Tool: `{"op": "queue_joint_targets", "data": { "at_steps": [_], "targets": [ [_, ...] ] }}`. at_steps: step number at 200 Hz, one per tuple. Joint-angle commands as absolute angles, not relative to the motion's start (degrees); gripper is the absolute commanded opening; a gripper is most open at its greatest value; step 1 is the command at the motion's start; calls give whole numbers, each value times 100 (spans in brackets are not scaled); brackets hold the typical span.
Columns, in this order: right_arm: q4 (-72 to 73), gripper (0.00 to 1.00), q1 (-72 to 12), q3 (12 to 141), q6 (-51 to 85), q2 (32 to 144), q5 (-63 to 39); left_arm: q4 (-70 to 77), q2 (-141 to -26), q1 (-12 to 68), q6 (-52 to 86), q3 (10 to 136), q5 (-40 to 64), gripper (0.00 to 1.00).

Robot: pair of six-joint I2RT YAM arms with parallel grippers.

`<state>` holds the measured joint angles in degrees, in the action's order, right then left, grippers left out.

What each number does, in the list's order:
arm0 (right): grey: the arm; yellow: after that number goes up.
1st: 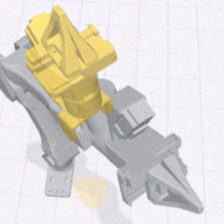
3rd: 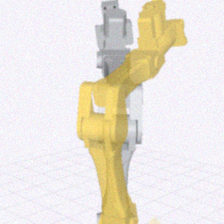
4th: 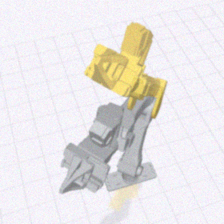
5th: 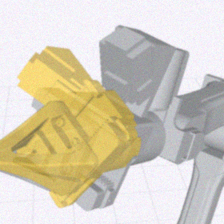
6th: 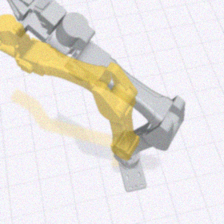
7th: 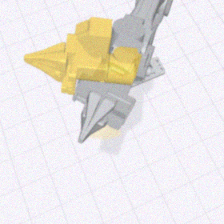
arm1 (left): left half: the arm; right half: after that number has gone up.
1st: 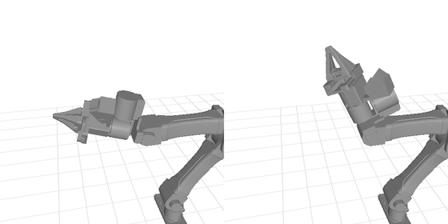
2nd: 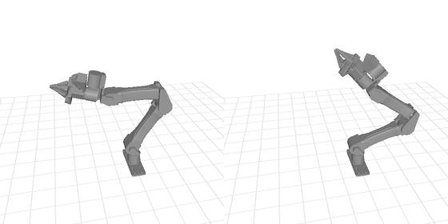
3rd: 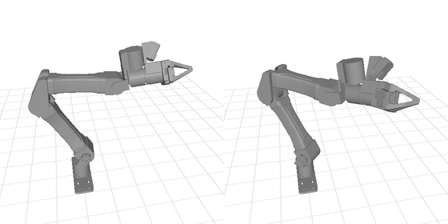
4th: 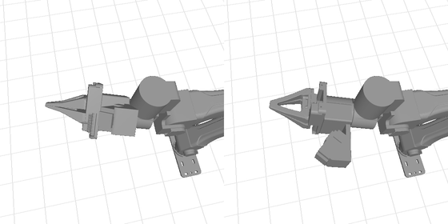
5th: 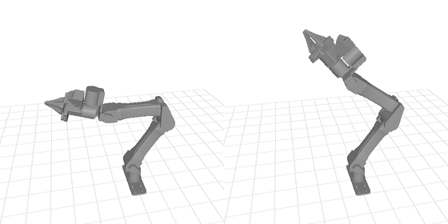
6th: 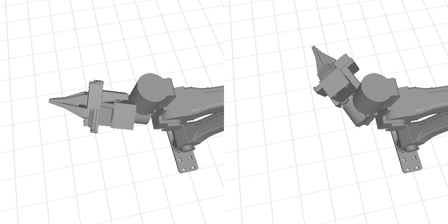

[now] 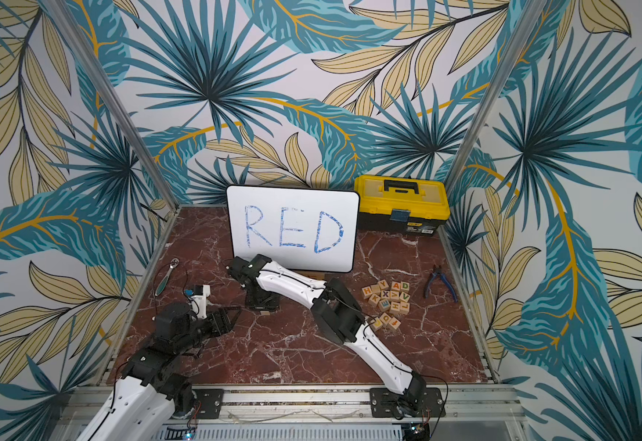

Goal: Assemble the uppercase word "red" with letter blocks
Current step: Place the letter block at the center of the board, then pick up the letter block from the center of the board.

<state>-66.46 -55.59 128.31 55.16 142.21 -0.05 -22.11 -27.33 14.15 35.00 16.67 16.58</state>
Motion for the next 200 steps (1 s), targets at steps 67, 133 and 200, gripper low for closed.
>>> {"op": "queue_joint_targets", "data": {
  "at_steps": [67, 133, 200],
  "targets": [
    [-6693, 48, -5562, 12793, 5513, 13919, 327, -2188, -2672, 1437, 3436, 1573, 1660, 74],
    [-6455, 51, -5533, 12562, 5184, 13068, 396, -2205, -2707, 1437, 3401, 1600, 1477, 74],
    [-5805, 50, -5090, 10166, 4550, 10675, 1339, -2156, -2839, 1439, 3299, 1675, 1416, 74]
  ]
}}
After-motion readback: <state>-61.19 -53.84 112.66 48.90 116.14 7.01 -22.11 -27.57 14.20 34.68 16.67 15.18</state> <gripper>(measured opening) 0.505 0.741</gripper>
